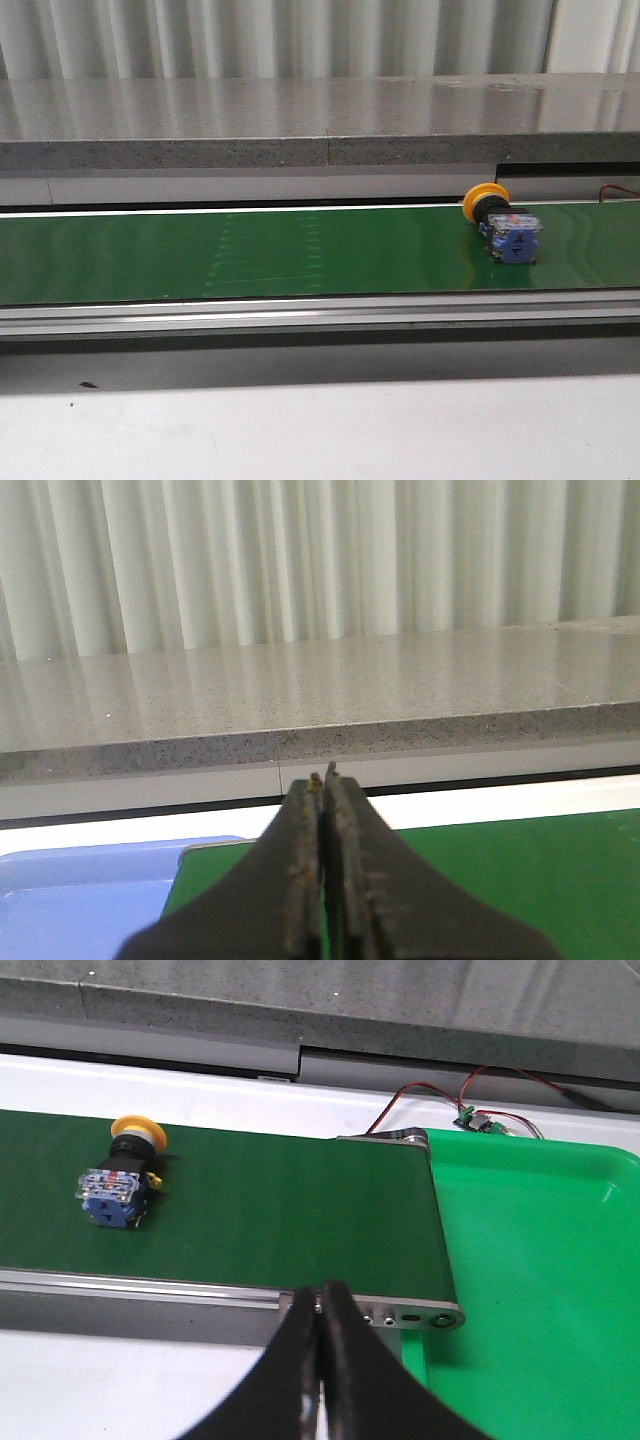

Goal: Move button from right to left

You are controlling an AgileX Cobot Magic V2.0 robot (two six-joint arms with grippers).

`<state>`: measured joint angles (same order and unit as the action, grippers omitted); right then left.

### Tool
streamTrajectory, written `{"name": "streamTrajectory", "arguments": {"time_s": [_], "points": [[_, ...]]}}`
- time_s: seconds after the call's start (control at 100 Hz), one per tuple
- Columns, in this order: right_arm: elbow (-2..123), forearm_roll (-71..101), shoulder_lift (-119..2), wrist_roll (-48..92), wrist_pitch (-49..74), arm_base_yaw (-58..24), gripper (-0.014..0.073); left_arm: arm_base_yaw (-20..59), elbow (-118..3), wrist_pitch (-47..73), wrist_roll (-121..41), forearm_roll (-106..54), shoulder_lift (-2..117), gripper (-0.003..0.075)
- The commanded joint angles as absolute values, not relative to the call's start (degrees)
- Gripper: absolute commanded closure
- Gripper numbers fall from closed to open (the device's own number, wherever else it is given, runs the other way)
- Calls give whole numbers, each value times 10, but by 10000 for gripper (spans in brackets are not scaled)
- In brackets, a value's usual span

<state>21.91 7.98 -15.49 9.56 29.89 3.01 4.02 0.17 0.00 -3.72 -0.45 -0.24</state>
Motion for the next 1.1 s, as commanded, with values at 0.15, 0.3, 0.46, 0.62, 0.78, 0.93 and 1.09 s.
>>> {"name": "streamTrajectory", "arguments": {"time_s": [0.15,0.3,0.46,0.62,0.78,0.93,1.09], "points": [[234,79,-159,101,254,30,661,44,-74,35,-30,-20,44,741],[234,79,-159,101,254,30,661,44,-152,100,-30,-20,140,741],[234,79,-159,101,254,30,661,44,-236,182,-30,-20,258,741],[234,79,-159,101,254,30,661,44,-314,255,-30,-20,379,735],[234,79,-159,101,254,30,661,44,-371,298,-30,-20,471,500],[234,79,-159,101,254,30,661,44,-408,318,-32,-19,527,147],[234,79,-159,101,254,30,661,44,-419,299,-32,-19,552,83]]}}
